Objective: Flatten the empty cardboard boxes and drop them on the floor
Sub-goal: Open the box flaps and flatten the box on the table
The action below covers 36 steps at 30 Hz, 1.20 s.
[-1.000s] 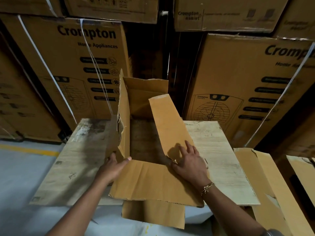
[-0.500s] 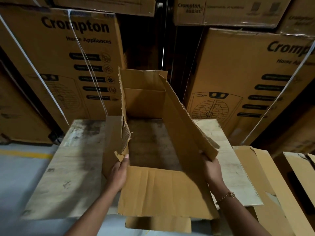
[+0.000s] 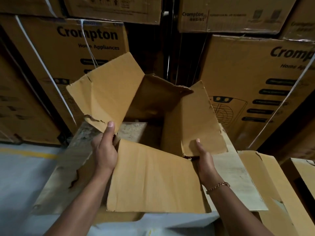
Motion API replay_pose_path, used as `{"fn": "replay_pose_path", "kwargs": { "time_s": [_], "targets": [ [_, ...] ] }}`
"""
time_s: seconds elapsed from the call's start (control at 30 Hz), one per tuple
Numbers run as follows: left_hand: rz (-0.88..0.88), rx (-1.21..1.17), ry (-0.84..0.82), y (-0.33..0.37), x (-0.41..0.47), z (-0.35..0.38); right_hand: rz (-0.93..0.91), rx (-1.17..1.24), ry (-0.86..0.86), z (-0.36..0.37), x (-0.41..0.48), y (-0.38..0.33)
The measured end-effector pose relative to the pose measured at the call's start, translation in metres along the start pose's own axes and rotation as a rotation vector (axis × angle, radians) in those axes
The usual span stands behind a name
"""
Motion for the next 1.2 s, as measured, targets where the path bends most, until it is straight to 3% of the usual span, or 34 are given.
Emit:
{"fn": "replay_pose_path", "kwargs": {
  "time_s": [0.13,0.2,0.37,0.47,0.53,0.63,0.77,0.9,1.03,1.07,1.1,1.17,1.2],
  "targets": [
    [0.134,0.136,-0.002,0.037,-0.025,-0.005,0.074,0.080,-0.079,0.012,-0.005,0.000],
    [0.276,0.229,-0.052,0.047,-0.038,0.005,0.117,0.037,-0.023,-0.002,0.008,0.016],
    [0.572,0.572,-0.205,0.016,-0.075,0.056,0.122,-0.460,0.048,-0.061,0.013,0.058],
    [0.677,0.737,-0.310,-0.013,-0.107,0.086,-0.033,-0.668,0.209,-0.098,0.007,0.039],
    [0.698,0.840,-0.440,-0.032,-0.123,0.108,-0.232,-0.642,0.276,-0.103,-0.012,0.006],
    [0.655,0.955,-0.688,-0.057,-0.150,0.135,-0.459,-0.442,0.121,-0.070,-0.060,-0.044],
    [0.689,1.019,-0.789,-0.064,-0.173,0.144,-0.303,-0.435,-0.067,-0.030,-0.077,-0.057],
    [0.732,1.075,-0.972,-0.077,-0.175,0.118,-0.225,-0.443,0.009,-0.053,-0.066,-0.057],
    [0.688,1.311,-0.783,-0.100,-0.106,0.020,-0.255,-0.496,0.040,-0.076,-0.066,-0.068],
    [0.628,1.343,-0.744,-0.106,-0.089,-0.003,-0.306,-0.585,0.073,-0.080,-0.067,-0.071],
    [0.578,1.346,-0.726,-0.109,-0.076,-0.019,-0.411,-0.824,0.119,-0.080,-0.072,-0.076],
    [0.553,1.329,-0.728,-0.110,-0.065,-0.026,-0.725,-1.498,0.242,-0.065,-0.086,-0.077],
    [0.567,1.321,-0.742,-0.109,-0.065,-0.022,-0.880,-1.705,0.246,-0.048,-0.097,-0.069]
  ]
}}
Point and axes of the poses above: each hand's wrist, its own x-axis towards the middle knuckle, its own z-axis out of the palm, y = z × x, the point moved 10 cm from there along x, towards the middle knuckle, and after that the axes turned 8 degrees about y, right-handed, at the moved point
